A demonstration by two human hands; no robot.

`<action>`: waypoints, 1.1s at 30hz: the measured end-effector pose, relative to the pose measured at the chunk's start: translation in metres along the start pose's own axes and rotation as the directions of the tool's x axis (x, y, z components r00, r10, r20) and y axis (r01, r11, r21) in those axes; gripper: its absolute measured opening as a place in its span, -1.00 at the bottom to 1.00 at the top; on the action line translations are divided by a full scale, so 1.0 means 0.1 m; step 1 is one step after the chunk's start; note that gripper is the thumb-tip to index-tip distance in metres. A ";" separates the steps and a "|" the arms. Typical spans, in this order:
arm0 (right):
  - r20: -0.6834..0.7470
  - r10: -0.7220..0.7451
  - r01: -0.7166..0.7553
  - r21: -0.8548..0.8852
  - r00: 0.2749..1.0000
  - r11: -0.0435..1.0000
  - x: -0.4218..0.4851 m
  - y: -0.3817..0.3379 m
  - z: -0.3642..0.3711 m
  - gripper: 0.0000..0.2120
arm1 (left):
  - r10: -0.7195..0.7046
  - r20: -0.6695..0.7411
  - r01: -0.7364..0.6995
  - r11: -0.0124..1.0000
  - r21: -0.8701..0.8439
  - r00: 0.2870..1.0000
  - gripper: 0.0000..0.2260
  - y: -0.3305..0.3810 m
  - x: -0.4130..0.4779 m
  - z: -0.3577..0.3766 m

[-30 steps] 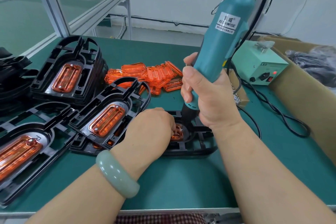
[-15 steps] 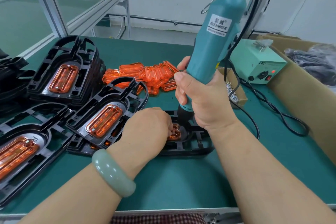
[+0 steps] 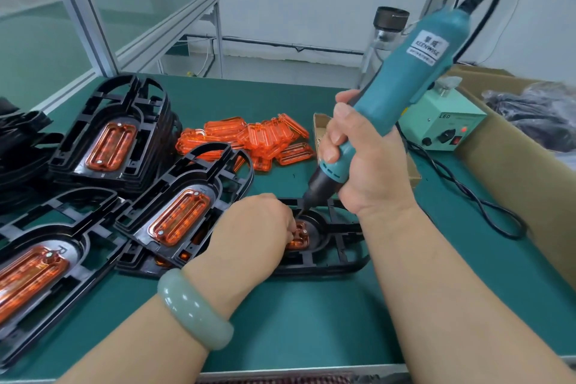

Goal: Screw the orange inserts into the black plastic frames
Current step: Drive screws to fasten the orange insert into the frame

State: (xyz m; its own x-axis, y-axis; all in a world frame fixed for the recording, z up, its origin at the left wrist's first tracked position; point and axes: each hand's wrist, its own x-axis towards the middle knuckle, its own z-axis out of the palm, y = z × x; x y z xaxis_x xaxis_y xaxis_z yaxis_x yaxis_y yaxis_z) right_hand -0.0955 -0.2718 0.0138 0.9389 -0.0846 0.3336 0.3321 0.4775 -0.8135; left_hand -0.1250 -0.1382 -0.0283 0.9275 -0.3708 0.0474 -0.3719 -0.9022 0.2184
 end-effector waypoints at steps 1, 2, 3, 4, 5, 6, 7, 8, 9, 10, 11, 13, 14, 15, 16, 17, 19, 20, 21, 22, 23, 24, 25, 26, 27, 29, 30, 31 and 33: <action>-0.032 0.003 -0.002 0.030 0.999 1.000 0.02 0.00 0.00 -0.93 | 0.004 0.003 -0.004 1.000 0.002 1.000 -0.80 0.00 0.00 0.00; -0.073 0.012 -0.008 0.059 0.997 0.998 0.04 0.01 -0.01 -0.94 | 0.011 0.008 -0.011 1.000 0.003 1.000 -0.80 -0.01 0.00 0.01; -0.121 0.032 -0.021 0.089 0.992 0.996 0.05 0.02 -0.03 -0.90 | 0.018 0.010 -0.018 1.000 -0.001 1.000 -0.80 -0.01 0.00 0.02; -0.172 0.060 -0.039 0.121 0.983 0.992 0.06 0.04 -0.04 -0.84 | 0.024 0.005 -0.024 1.000 -0.012 1.000 -0.80 -0.02 -0.01 0.03; -0.223 0.091 -0.057 0.156 0.971 0.986 0.06 0.06 -0.07 -0.80 | 0.025 -0.004 -0.025 0.999 -0.027 1.000 -0.80 -0.02 -0.01 0.03; -0.269 0.122 -0.069 0.200 0.955 0.977 0.07 0.07 -0.09 -0.78 | 0.021 -0.012 -0.022 0.999 -0.042 1.000 -0.81 -0.03 -0.01 0.04; -0.302 0.152 -0.073 0.256 0.941 0.964 0.06 0.08 -0.11 -0.78 | 0.017 -0.017 -0.018 0.998 -0.054 1.000 -0.81 -0.04 -0.02 0.05; -0.322 0.179 -0.072 0.318 0.930 0.945 0.06 0.09 -0.14 -0.78 | 0.012 -0.020 -0.014 0.998 -0.062 1.000 -0.81 -0.04 -0.02 0.05; -0.331 0.202 -0.067 0.376 0.922 0.924 0.06 0.09 -0.17 -0.78 | 0.011 -0.022 -0.012 0.998 -0.068 1.000 -0.81 -0.05 -0.02 0.06; -0.337 0.215 -0.059 0.418 0.917 0.906 0.06 0.09 -0.20 -0.79 | 0.013 -0.025 -0.014 0.997 -0.074 1.000 -0.81 -0.05 -0.02 0.07; -0.339 0.221 -0.050 0.447 0.914 0.893 0.06 0.08 -0.24 -0.80 | 0.017 -0.028 -0.019 0.996 -0.082 0.999 -0.81 -0.07 -0.02 0.08; -0.334 0.223 -0.039 0.477 0.916 0.878 0.06 0.09 -0.32 -0.81 | 0.025 -0.028 -0.027 0.994 -0.105 0.999 -0.82 -0.08 -0.02 0.09; -0.330 0.220 -0.036 0.484 0.918 0.874 0.05 0.09 -0.36 -0.80 | 0.026 -0.025 -0.029 0.993 -0.113 0.999 -0.82 -0.09 -0.02 0.09; -0.329 0.217 -0.030 0.491 0.919 0.871 0.04 0.10 -0.40 -0.79 | 0.027 -0.023 -0.029 0.993 -0.117 0.999 -0.83 -0.09 -0.02 0.09; -0.332 0.215 -0.023 0.497 0.918 0.867 0.03 0.10 -0.44 -0.78 | 0.030 -0.021 -0.032 0.993 -0.117 0.999 -0.83 -0.10 -0.02 0.09; -0.337 0.214 -0.015 0.506 0.917 0.862 0.03 0.11 -0.47 -0.77 | 0.033 -0.021 -0.036 0.993 -0.117 0.999 -0.83 -0.10 -0.01 0.08; -0.348 0.213 0.004 0.530 0.913 0.848 0.01 0.12 -0.52 -0.77 | 0.041 -0.016 -0.043 0.991 -0.123 0.999 -0.82 -0.10 0.00 0.07; -0.349 0.212 0.012 0.541 0.913 0.841 0.00 0.12 -0.55 -0.77 | 0.047 -0.014 -0.049 0.991 -0.124 0.999 -0.82 -0.11 0.00 0.07; -0.347 0.210 0.016 0.550 0.914 0.835 -0.01 0.13 -0.57 -0.78 | 0.055 -0.013 -0.056 0.992 -0.116 0.998 -0.82 -0.11 0.00 0.07; -0.342 0.210 0.017 0.556 0.916 0.831 -0.02 0.13 -0.59 -0.78 | 0.063 -0.011 -0.064 0.992 -0.105 0.998 -0.82 -0.11 0.00 0.08; -0.337 0.211 0.015 0.559 0.918 0.829 -0.03 0.13 -0.61 -0.78 | 0.062 -0.009 -0.063 0.993 -0.100 0.998 -0.81 -0.11 0.00 0.09; -0.332 0.212 0.012 0.560 0.919 0.828 -0.04 0.14 -0.62 -0.77 | 0.046 -0.007 -0.047 0.994 -0.102 0.999 -0.81 -0.11 -0.01 0.10; -0.327 0.210 0.011 0.562 0.921 0.827 -0.05 0.14 -0.63 -0.77 | 0.026 -0.006 -0.026 0.994 -0.102 1.000 -0.81 -0.10 -0.01 0.10; -0.321 0.207 0.011 0.565 0.924 0.825 -0.06 0.14 -0.64 -0.77 | 0.012 -0.005 -0.013 0.995 -0.095 1.000 -0.81 -0.10 -0.01 0.09; -0.313 0.204 0.012 0.571 0.928 0.821 -0.06 0.13 -0.65 -0.78 | 0.005 -0.003 -0.005 0.997 -0.079 1.000 -0.80 -0.08 -0.01 0.08; -0.296 0.203 0.011 0.589 0.933 0.808 -0.06 0.12 -0.67 -0.77 | -0.003 -0.001 0.002 0.999 -0.038 1.000 -0.79 -0.05 0.02 0.01; -0.288 0.204 0.009 0.598 0.936 0.802 -0.06 0.11 -0.68 -0.77 | -0.008 -0.015 0.008 0.999 -0.036 1.000 -0.79 -0.04 0.05 -0.04; -0.281 0.206 0.006 0.604 0.937 0.797 -0.06 0.10 -0.70 -0.77 | -0.013 -0.036 0.011 0.999 -0.052 0.999 -0.79 -0.02 0.09 -0.09; -0.271 0.215 -0.004 0.613 0.938 0.790 -0.06 0.09 -0.71 -0.76 | -0.010 -0.091 0.000 0.993 -0.117 0.996 -0.79 0.02 0.20 -0.20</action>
State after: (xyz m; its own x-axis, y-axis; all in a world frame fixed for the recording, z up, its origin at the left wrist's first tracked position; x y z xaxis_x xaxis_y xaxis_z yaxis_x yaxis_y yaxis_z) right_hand -0.0913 -0.3293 -0.0297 0.9768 -0.2139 0.0095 0.2035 0.9138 -0.3515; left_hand -0.1061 -0.1430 -0.0079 0.9309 -0.3401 0.1333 -0.3652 -0.8702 0.3307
